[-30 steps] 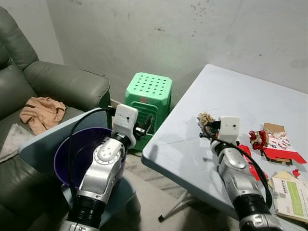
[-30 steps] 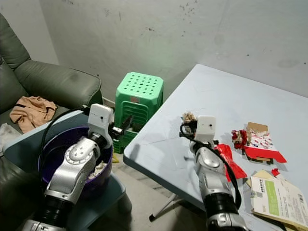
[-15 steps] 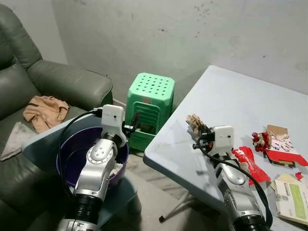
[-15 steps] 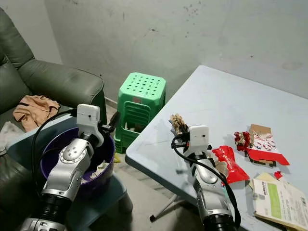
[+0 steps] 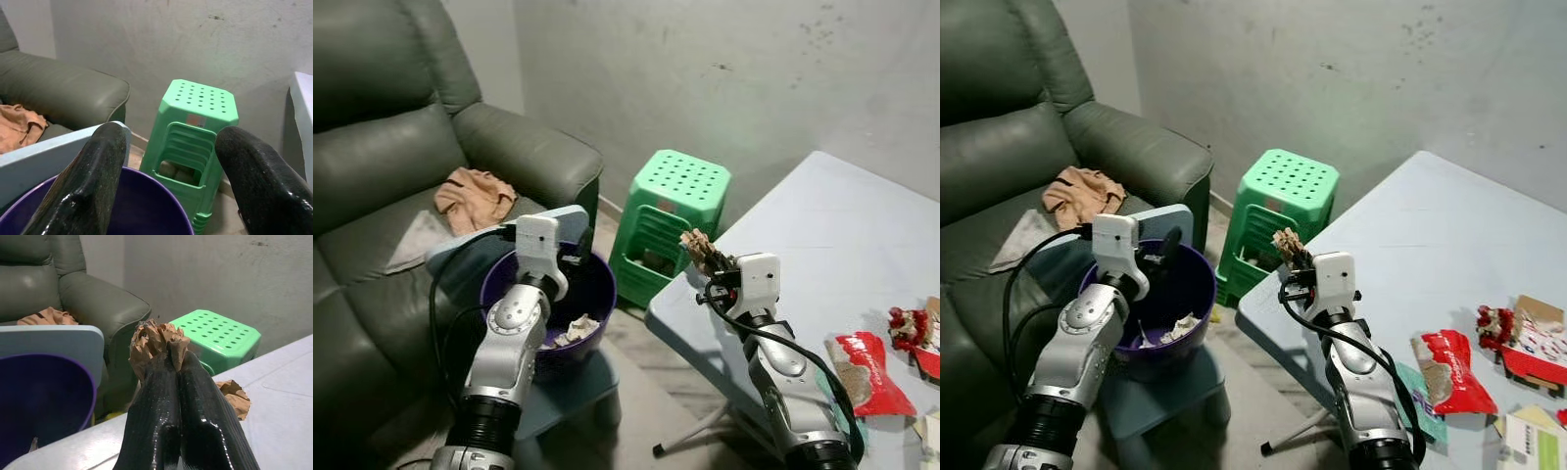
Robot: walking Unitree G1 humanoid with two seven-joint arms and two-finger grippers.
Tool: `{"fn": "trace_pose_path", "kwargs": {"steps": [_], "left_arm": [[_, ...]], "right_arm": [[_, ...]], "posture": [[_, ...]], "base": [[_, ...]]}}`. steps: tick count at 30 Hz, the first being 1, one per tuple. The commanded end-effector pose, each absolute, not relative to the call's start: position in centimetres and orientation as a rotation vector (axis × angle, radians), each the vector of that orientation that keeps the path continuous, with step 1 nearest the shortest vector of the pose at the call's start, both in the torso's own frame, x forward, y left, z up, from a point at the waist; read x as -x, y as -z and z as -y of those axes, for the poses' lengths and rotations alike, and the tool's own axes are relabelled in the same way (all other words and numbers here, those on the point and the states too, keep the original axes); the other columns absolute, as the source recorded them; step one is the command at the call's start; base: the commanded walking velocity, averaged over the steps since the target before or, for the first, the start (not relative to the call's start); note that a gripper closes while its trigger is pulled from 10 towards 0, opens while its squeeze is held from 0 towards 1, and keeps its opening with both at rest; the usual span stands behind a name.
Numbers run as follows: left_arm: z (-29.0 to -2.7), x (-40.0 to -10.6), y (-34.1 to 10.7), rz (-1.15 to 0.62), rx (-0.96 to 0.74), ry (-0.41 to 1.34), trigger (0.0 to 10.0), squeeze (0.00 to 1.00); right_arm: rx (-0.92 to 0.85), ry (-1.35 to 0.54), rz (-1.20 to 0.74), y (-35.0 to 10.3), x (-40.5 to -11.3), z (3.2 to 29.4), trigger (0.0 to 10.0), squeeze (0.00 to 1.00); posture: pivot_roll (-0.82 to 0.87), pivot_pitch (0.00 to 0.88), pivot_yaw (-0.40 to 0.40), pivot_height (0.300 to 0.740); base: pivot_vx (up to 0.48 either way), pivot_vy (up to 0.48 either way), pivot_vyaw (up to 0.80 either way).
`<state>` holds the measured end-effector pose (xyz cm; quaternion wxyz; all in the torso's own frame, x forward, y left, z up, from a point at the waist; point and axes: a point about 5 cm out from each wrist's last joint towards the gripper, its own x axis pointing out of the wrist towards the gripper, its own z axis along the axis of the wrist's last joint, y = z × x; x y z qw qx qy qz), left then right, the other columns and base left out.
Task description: Picking trash to rubbish bin
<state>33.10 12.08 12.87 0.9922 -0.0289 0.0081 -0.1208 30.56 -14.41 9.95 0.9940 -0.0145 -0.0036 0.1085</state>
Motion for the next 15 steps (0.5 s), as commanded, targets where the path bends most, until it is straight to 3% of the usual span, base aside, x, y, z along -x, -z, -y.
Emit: {"fn": "trace_pose_path", "kwargs": {"steps": [1,4,15], "left_arm": [[-11.76,-33.32,-13.11,-0.017,0.064,0.255,10.0,0.0],[-11.79,-33.41,-13.14,-0.015,0.064,0.243,10.0,0.0],[-11.73,-33.61,-12.96,-0.037,0.046,0.202,10.0,0.0]], "right_arm": [[0.032,-0.216,0.02,-10.41,-30.48,14.66,10.0,0.0],[0.03,-0.221,0.019,-10.45,-30.45,14.6,10.0,0.0],[0.031,-0.235,0.016,-10.58,-30.4,14.64,10.0,0.0]], "posture": [[0.04,0.0,-0.096,0.74],[0.04,0.0,-0.099,0.74],[0.03,0.0,-0.105,0.74]], "base": [[0.0,0.454,0.8],[0.0,0.427,0.8],[0.0,0.0,0.8]]}}
